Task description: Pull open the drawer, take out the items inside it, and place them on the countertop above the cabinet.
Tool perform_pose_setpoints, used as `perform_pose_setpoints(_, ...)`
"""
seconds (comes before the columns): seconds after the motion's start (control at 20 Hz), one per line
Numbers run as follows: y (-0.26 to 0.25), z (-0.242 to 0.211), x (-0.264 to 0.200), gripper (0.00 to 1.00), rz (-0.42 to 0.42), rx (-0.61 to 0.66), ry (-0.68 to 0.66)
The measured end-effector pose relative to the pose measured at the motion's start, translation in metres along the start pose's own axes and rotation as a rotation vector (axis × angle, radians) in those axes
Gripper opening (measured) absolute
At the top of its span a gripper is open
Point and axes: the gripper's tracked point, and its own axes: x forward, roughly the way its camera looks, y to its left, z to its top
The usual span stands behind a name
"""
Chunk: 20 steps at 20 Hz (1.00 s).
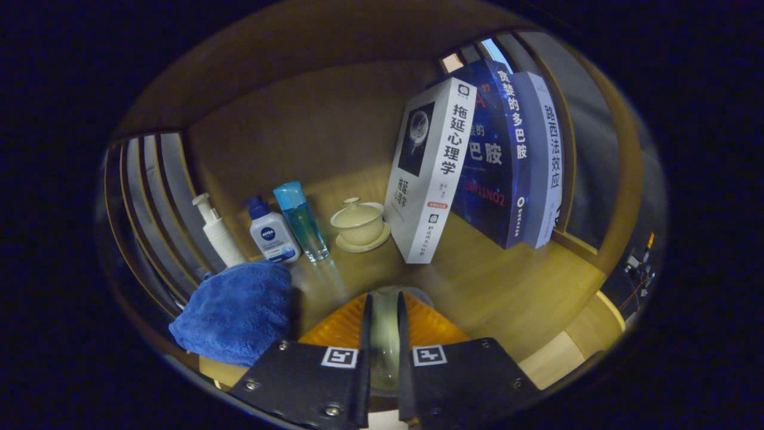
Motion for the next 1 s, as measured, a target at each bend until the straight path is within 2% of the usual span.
perform_pose_setpoints(0.3,-0.001,-0.001,-0.001,0.19,-0.006,-0.001,-0.002)
perform_pose_setpoints(0.5,-0.001,0.002,-0.006,0.24,-0.016,-0.008,-0.026)
perform_pose_setpoints(0.6,0.002,0.001,-0.005,0.40,-0.010,-0.002,-0.036)
perform_pose_setpoints(0.85,0.012,0.020,-0.016,0.92,0.024,0.013,-0.105)
perform_pose_setpoints(1.0,0.014,0.040,-0.031,0.93,0.045,-0.004,-0.174)
